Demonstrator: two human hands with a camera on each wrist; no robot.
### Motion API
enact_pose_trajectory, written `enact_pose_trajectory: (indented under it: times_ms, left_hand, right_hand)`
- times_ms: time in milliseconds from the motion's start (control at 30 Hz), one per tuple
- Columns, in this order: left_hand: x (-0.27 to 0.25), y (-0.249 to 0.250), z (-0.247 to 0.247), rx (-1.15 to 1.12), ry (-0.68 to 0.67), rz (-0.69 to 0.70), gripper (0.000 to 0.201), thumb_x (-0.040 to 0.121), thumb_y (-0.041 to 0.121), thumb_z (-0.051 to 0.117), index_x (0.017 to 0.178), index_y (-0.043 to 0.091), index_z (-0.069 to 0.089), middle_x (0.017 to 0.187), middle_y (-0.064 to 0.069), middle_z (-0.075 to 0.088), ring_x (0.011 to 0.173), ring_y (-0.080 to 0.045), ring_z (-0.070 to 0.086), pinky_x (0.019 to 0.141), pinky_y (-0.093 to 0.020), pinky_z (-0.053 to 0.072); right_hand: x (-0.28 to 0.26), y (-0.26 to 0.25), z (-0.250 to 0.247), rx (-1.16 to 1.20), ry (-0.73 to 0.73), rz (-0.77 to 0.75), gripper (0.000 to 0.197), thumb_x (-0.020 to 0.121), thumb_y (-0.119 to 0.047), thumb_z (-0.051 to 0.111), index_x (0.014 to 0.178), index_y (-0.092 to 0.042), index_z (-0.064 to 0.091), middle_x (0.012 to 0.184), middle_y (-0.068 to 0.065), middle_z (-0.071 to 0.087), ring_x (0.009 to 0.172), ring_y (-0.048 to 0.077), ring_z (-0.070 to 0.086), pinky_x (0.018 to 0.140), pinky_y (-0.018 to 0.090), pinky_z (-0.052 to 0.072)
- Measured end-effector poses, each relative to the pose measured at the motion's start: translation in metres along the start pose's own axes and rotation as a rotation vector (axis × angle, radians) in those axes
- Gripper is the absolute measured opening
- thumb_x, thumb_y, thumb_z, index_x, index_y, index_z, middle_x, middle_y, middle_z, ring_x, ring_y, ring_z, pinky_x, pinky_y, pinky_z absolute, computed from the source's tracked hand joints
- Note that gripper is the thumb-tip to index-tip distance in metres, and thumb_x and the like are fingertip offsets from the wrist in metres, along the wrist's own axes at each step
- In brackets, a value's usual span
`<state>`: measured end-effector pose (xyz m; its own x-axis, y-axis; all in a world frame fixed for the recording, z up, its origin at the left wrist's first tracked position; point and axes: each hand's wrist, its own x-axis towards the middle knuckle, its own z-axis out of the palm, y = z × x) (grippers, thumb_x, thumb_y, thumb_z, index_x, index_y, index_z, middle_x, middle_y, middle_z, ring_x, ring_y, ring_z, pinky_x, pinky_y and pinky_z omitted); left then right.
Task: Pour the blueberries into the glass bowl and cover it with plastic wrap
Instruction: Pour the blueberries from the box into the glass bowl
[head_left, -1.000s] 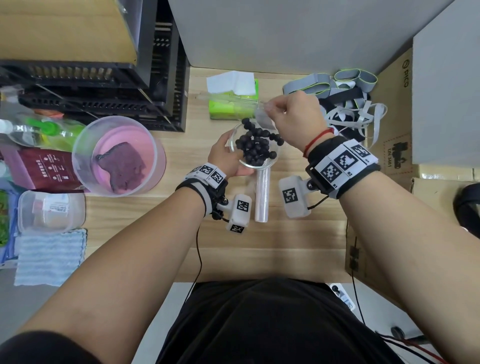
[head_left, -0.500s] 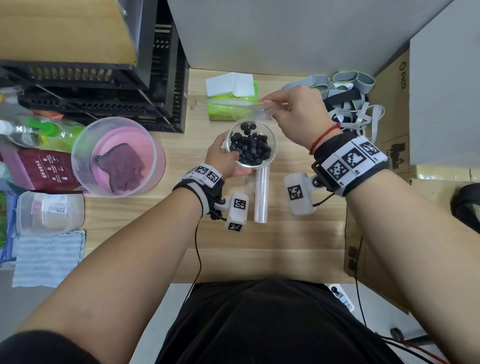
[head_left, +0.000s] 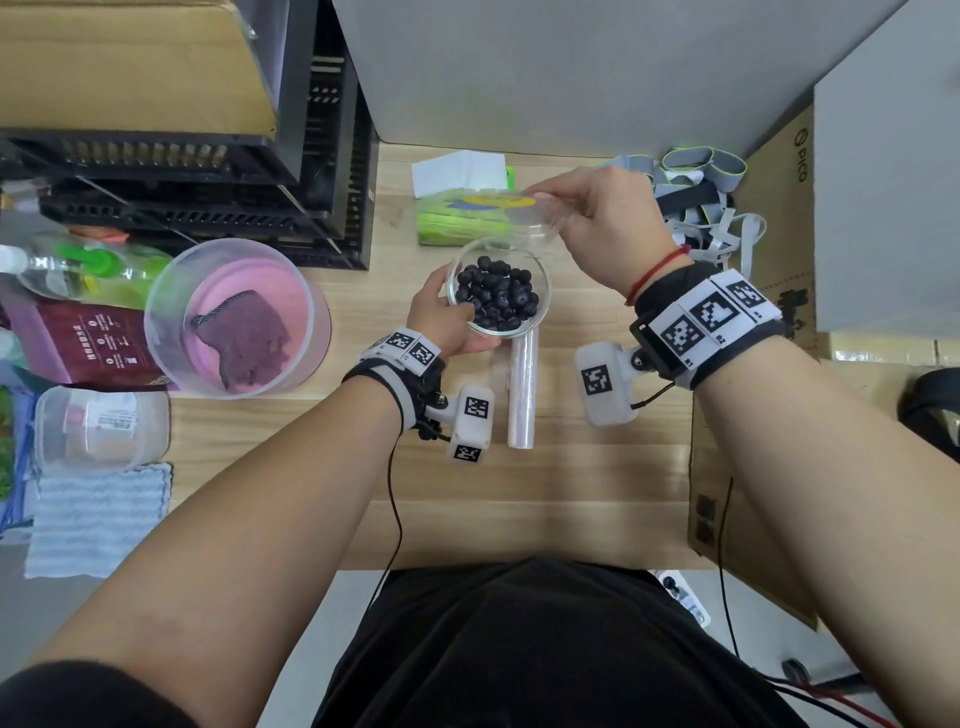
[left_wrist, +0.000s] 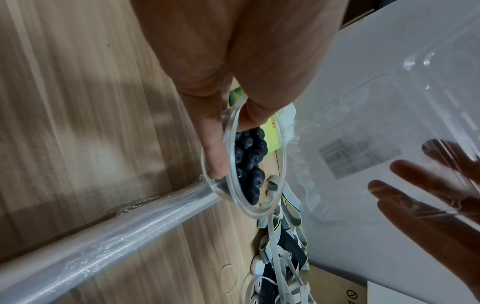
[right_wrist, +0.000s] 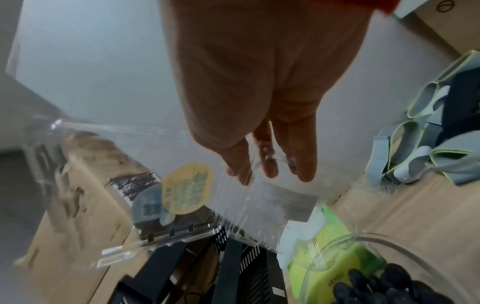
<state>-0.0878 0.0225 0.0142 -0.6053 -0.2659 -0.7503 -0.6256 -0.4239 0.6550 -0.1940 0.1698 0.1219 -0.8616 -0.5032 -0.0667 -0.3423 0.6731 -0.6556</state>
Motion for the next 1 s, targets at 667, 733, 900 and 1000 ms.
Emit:
enact_pose_trajectory:
  times_ms: [667, 733, 900, 1000]
  left_hand:
    - [0.005, -0.041, -0.048, 0.172, 0.091, -0.013, 0.073, 0.086, -0.022, 0.048, 0.142, 0.026, 0.049, 0.129, -0.001, 0.056, 0.117, -0.032, 0.059, 0.075, -0.056, 0.062]
    - [0.005, -0.044, -0.05, 0.165, 0.092, -0.017, 0.072, 0.089, -0.022, 0.047, 0.142, 0.025, 0.048, 0.132, -0.002, 0.055, 0.109, -0.03, 0.06, 0.071, -0.053, 0.063]
    - [0.011, -0.041, -0.052, 0.355, 0.112, -0.023, 0.052, 0.096, -0.003, 0.052, 0.137, 0.029, 0.052, 0.125, 0.0, 0.059, 0.117, -0.032, 0.061, 0.089, -0.053, 0.059]
    - [0.01, -0.024, -0.046, 0.841, 0.245, 0.046, 0.047, 0.097, 0.027, 0.056, 0.143, 0.022, 0.048, 0.138, -0.01, 0.054, 0.126, -0.033, 0.055, 0.102, -0.035, 0.045]
  right_hand:
    - [-0.047, 0.105, 0.03, 0.758, 0.032, 0.827, 0.029, 0.101, -0.007, 0.048, 0.125, -0.018, 0.06, 0.107, 0.017, 0.063, 0.049, 0.013, 0.062, 0.074, 0.045, 0.062]
    - [-0.049, 0.107, 0.034, 0.771, 0.032, 0.843, 0.03, 0.101, -0.007, 0.047, 0.126, -0.018, 0.061, 0.106, 0.016, 0.062, 0.049, 0.013, 0.061, 0.072, 0.043, 0.063]
    - [-0.046, 0.102, 0.034, 0.771, -0.018, 0.814, 0.029, 0.103, -0.01, 0.047, 0.128, -0.017, 0.06, 0.106, 0.019, 0.062, 0.059, 0.024, 0.058, 0.06, 0.031, 0.063]
    - [-0.041, 0.096, 0.029, 0.78, -0.093, 0.759, 0.031, 0.104, -0.011, 0.045, 0.132, -0.015, 0.056, 0.109, 0.021, 0.063, 0.067, 0.034, 0.062, 0.052, 0.024, 0.058]
